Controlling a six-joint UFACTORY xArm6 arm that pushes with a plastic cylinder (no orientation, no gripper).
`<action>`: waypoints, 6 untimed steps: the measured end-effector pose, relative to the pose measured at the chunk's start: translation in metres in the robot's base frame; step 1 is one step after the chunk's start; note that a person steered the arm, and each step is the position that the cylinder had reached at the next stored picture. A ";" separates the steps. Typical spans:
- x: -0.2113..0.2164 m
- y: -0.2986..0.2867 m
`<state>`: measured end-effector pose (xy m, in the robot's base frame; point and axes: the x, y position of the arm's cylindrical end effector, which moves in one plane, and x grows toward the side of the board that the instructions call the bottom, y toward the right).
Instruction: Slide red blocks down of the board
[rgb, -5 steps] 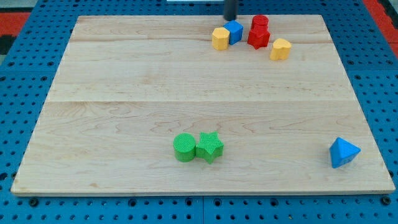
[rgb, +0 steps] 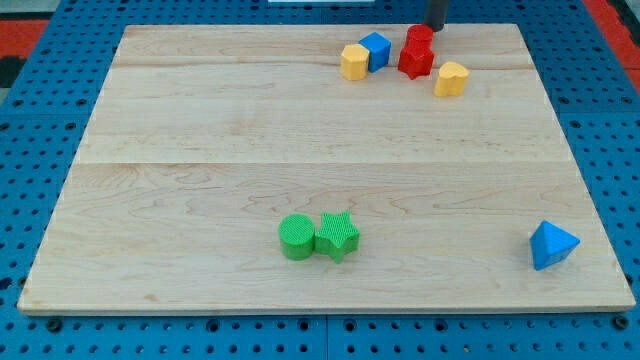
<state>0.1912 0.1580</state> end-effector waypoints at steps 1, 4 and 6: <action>0.009 -0.012; 0.068 -0.037; 0.065 -0.058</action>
